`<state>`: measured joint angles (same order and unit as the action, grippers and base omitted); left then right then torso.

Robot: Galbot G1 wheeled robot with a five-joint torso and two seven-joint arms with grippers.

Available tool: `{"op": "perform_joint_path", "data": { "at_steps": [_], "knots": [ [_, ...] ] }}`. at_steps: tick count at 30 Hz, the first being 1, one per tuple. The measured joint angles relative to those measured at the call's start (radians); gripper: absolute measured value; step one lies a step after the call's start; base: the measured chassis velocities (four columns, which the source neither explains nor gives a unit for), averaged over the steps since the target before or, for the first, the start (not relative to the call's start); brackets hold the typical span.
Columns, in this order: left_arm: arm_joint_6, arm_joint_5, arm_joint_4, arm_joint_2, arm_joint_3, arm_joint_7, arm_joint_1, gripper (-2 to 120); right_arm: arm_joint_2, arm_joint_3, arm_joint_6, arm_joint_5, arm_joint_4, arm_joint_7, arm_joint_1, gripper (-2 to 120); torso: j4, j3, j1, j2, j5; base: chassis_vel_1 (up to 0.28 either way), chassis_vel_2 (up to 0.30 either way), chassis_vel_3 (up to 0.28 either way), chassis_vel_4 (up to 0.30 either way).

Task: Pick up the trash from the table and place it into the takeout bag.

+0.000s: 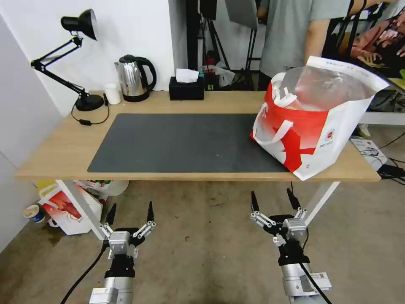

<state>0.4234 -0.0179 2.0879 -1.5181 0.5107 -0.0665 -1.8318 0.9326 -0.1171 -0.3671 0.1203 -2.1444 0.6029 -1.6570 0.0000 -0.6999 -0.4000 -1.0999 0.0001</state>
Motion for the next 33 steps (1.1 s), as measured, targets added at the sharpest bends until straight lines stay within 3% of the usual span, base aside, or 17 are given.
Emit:
{"op": "perform_joint_path", "data": {
  "at_steps": [15,27,33],
  "knots": [
    [-0.054,-0.036,-0.025,-0.009,-0.009,-0.001,0.058,100,0.0,0.0,0.0,0.0,0.0,0.0,0.0,100,0.0,0.0,0.0,0.0,-0.0001,0.0,0.0,0.0,0.0],
    [-0.141,-0.111,-0.023,0.064,0.035,0.026,0.104,100,0.0,0.0,0.0,0.0,0.0,0.0,0.0,100,-0.0002,0.0,0.0,0.0,-0.0001,0.0,0.0,0.0,0.0],
    [-0.152,-0.111,-0.031,0.059,0.032,0.037,0.097,100,0.0,0.0,0.0,0.0,0.0,0.0,0.0,100,0.0,0.0,0.0,0.0,-0.0001,0.0,0.0,0.0,0.0]
  ]
}}
